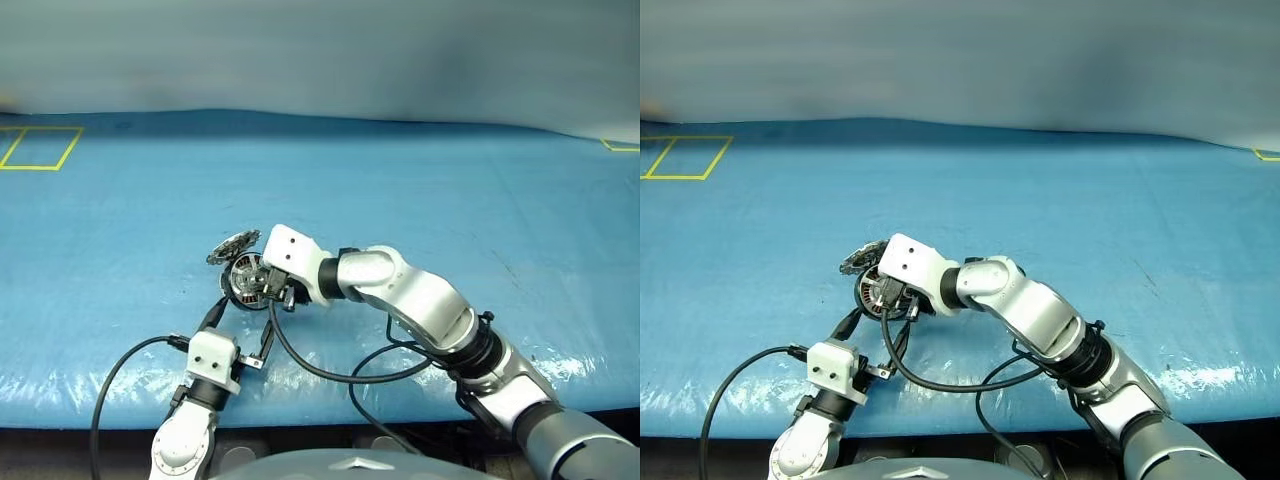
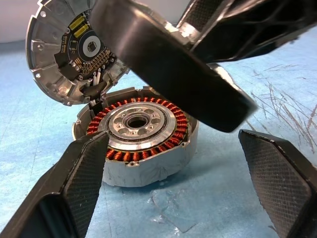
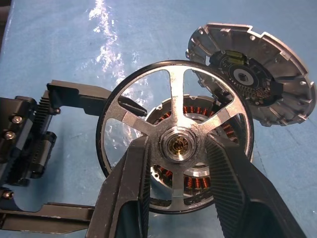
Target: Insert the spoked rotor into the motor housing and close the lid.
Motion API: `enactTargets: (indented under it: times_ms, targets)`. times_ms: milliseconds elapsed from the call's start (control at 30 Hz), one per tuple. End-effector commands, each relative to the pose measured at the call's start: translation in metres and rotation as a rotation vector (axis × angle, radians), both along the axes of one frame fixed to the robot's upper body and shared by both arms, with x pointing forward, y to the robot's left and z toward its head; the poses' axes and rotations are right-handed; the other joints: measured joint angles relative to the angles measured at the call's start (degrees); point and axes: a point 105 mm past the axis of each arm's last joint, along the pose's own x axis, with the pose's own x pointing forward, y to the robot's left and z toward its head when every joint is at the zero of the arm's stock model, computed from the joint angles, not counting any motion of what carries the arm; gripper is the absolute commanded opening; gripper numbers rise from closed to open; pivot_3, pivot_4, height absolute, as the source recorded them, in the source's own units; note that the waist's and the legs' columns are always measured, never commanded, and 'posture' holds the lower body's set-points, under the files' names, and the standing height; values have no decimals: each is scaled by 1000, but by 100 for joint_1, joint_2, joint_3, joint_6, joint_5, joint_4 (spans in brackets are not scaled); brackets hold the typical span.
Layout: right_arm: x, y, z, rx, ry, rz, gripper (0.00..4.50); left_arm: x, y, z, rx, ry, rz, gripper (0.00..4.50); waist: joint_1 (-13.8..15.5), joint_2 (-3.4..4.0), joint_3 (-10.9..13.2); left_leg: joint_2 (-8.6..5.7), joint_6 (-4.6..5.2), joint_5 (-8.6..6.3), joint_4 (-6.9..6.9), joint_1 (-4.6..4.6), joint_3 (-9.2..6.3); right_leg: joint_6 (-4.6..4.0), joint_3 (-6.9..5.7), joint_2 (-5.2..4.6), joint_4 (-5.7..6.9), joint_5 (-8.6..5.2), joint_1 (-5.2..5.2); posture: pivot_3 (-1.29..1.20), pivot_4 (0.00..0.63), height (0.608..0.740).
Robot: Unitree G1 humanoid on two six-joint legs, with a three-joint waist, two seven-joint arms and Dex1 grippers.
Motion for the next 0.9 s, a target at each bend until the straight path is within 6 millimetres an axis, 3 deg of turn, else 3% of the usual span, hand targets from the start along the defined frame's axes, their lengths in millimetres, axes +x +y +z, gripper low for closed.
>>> enactTargets:
  times_ms: [33,367,900]
  targets:
    - [3,12,7,25,-60,31,1335,-1,4,14,-11,-61,30,4500,0,0,0,0,0,0,0,0,0,0,0,0,0,0,0,0,150,740]
    - [17,21,1,13,-82,26,1335,-5,6,13,-14,-57,46,4500,0,1,0,0,0,0,1,0,0,0,0,0,2,0,1,0,150,740]
    - [23,10,-11,-81,-101,14,1335,-5,1,11,-23,-54,32,4500,8,1,0,-1,-1,1,6,2,0,1,0,0,7,1,4,0,150,740]
